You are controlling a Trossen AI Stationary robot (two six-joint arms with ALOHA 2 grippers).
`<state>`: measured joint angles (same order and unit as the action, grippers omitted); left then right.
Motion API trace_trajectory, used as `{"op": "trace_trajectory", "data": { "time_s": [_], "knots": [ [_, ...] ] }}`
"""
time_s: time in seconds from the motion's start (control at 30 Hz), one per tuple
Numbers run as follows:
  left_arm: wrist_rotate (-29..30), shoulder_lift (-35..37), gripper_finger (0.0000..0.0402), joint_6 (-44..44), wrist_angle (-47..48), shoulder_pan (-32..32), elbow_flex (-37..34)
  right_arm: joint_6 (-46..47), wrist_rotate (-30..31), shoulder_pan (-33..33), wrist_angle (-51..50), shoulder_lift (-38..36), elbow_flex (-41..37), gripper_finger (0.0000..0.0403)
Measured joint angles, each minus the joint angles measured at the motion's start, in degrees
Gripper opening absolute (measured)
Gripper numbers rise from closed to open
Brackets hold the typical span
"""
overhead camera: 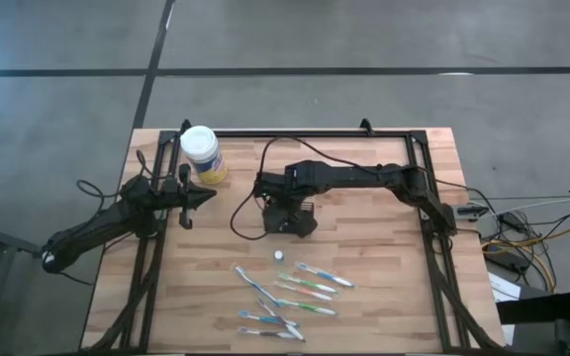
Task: Pick & Place toothbrushing station
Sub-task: Put the blue mouthwash into the wire organizer
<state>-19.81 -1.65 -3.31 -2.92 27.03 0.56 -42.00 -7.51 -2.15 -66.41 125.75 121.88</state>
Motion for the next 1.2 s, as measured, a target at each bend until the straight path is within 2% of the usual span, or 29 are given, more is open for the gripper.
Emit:
{"op": "trace_trajectory", "data": {
  "time_s": [0.1, 0.13, 0.23, 0.3, 0.43, 0.53, 0.63, 0.77, 1.0, 1.2],
  "knots": [
    [0.0, 0.0, 0.0014, -0.1, 0.0, 0.0, 0.0, 4.6, -1.0, 0.0, -3.1, -0.2, 4.3, 0.0127],
    [0.0, 0.0, 0.0014, -0.1, 0.0, 0.0, 0.0, 6.2, -3.5, -0.2, -3.5, -0.5, 5.7, 0.0125],
    [0.0, 0.0, 0.0014, -0.1, 0.0, 0.0, 0.0, 9.1, -15.9, -1.0, -2.0, -3.6, 8.2, 0.0112],
    [0.0, 0.0, 0.0014, -0.2, 0.0, 0.0, 0.0, 10.5, -19.7, -1.1, 1.9, -7.2, 8.2, 0.0099],
    [0.0, 0.0, 0.0014, -0.2, 0.0, 0.0, 0.0, 14.0, -22.8, -0.8, 10.9, -16.2, 3.1, 0.0068],
    [0.0, 0.0, 0.0014, -0.2, 0.0, 0.0, 0.0, 19.0, -22.7, -0.9, 20.1, -24.5, -4.1, 0.0047],
    [0.0, -0.1, 0.0014, -0.2, 0.0, 0.0, 0.0, 24.5, -17.8, -0.6, 29.4, -35.2, -13.8, 0.003],
    [0.0, -0.1, 0.0014, -1.0, 0.0, 0.0, 0.0, 29.1, -5.3, 1.9, 38.5, -49.6, -29.8, 0.0015],
    [0.0, -0.1, 0.0014, -1.3, 0.0, 0.0, 0.1, 36.2, 3.0, 7.6, 60.6, -73.1, -61.0, 0.0009],
    [0.0, -0.1, 0.0014, -1.4, 0.0, 0.0, 0.1, 39.9, 11.7, 11.8, 75.9, -86.8, -84.5, 0.0008]
  ]
}}
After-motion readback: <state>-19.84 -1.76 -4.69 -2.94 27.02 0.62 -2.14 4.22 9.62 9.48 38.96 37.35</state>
